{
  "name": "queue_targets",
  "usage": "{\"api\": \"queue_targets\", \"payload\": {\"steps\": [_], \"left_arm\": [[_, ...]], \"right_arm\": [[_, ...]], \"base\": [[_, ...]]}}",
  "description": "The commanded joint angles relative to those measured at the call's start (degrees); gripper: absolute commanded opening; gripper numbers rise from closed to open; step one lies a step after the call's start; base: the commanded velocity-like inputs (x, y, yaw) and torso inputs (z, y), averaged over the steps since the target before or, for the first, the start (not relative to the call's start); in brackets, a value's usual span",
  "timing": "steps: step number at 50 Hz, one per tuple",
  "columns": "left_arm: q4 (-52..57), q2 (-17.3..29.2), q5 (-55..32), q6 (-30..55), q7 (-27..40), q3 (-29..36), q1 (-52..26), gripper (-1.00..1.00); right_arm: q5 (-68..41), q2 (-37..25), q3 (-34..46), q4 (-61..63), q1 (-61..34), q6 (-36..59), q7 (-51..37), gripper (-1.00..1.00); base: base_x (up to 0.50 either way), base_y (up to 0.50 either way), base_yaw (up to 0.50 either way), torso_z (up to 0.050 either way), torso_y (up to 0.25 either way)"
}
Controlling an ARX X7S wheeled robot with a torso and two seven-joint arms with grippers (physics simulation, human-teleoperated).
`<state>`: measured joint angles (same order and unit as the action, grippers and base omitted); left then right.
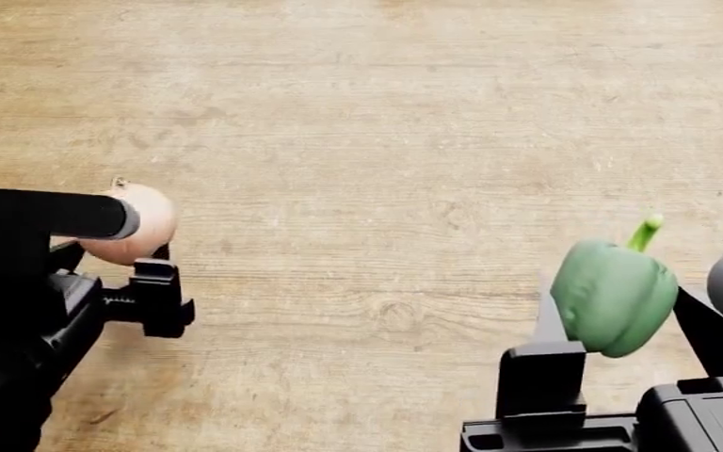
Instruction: Place the avocado, onion, tomato and bell pepper on the cutting board.
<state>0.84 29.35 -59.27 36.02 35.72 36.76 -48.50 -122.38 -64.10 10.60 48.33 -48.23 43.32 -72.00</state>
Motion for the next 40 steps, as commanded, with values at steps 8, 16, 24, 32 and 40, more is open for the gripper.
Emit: {"api": "queue_targets", "payload": {"steps": [8,16,24,32,40], "left_arm": [[45.50,19.39,-30.88,5.37,25.99,-12.08,2.54,-1.00],[49.70,22.84,-30.42,1.24,27.81,-15.11,9.87,-1.00],[50.49,22.76,-27.71,-0.69,27.14,-15.84,13.87,-1.00],[51.51,23.90,-27.80,-1.82,27.05,-16.76,15.66,-1.00],[52.26,24.73,-29.01,-2.15,27.94,-17.18,15.81,-1.00]], "right_arm": [[8.93,4.06,-0.82,-1.86,1.98,1.70,4.85,-1.00],[15.23,7.14,0.41,-4.06,3.27,2.99,7.99,-1.00],[17.88,7.70,-0.61,-3.89,5.97,2.18,10.10,-1.00],[16.76,7.68,-0.52,-2.56,6.45,1.58,8.66,-1.00],[14.83,7.13,-0.51,-1.49,5.69,1.22,7.44,-1.00]], "base": [[0.00,0.00,0.00,0.000,0.000],[0.00,0.00,0.00,0.000,0.000],[0.00,0.00,0.00,0.000,0.000],[-0.04,0.00,0.00,0.000,0.000],[-0.50,0.00,0.00,0.000,0.001]]}}
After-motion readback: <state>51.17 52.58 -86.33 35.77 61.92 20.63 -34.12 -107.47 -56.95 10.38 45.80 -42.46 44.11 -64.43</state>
